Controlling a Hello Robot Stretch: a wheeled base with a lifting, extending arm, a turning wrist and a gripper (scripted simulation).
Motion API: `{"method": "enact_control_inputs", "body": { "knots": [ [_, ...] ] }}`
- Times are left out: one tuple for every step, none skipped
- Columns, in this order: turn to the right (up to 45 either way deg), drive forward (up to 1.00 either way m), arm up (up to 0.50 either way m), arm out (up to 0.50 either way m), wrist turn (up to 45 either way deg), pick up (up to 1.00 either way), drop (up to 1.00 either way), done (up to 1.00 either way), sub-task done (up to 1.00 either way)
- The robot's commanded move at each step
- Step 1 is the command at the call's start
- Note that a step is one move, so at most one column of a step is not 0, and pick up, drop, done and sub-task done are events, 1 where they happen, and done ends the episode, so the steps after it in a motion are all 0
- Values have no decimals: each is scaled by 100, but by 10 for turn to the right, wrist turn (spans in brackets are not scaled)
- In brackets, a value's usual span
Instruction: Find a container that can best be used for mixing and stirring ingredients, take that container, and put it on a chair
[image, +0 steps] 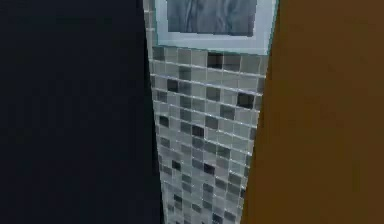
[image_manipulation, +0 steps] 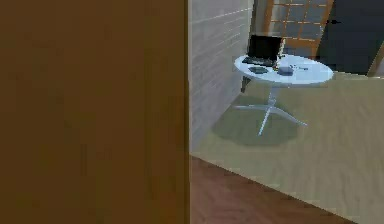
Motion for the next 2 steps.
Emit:
{"method": "enact_control_inputs", "body": {
  "knots": [
    [-450, 0, 0, 0, 0, 0, 0, 0, 0],
    [-450, 0, 0, 0, 0, 0, 0, 0, 0]
  ]
}}
